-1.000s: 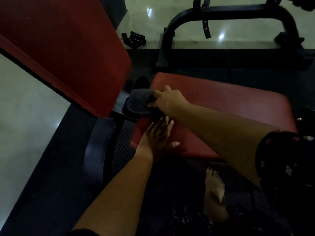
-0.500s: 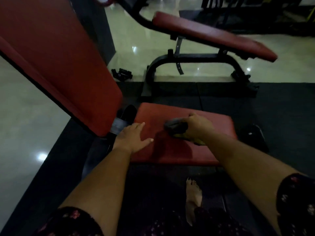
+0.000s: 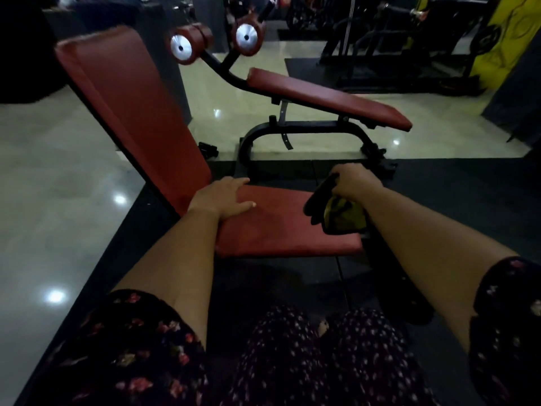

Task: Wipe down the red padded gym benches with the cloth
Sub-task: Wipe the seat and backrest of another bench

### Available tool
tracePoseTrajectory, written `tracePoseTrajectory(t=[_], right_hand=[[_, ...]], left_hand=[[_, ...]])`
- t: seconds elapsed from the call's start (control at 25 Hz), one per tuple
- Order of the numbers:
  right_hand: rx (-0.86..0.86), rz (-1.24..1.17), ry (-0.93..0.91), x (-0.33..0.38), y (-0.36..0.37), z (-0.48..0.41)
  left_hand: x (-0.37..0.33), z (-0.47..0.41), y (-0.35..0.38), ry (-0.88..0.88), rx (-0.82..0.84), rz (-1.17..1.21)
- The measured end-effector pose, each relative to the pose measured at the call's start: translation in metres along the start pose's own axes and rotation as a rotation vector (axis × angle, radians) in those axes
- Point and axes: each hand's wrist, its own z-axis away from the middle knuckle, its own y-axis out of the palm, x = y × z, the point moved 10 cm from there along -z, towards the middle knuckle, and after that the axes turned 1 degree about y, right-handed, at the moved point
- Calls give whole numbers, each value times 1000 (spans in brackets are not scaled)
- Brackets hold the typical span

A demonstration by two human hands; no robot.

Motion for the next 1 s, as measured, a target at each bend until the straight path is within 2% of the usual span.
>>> tracePoseTrajectory(t=[0.12,0.28,0.44,0.6,0.72,0.88,1.0], right_hand=[[0,31,-44,6,0,-31],[73,73,-129,10,12,-114],[18,34,-56,10,6,-155],[54,35,-7,26,-35,-168],[102,5,-53,52,-80,-163],[113,-28,-95,91,-139,-147],[95,-38,-243,142,-166,-138]], left_hand=[[2,-36,10,-21,37,30],[-2,-114,8,-36,89,-112],[-12,-158,-16,-27,64,-94],[8,-146,-55,-131,158,-58],[15,-121,-105,-164,201,-48],[25,-91,-176,-239,131,0],[45,-65,-224,-294,-11,-42]])
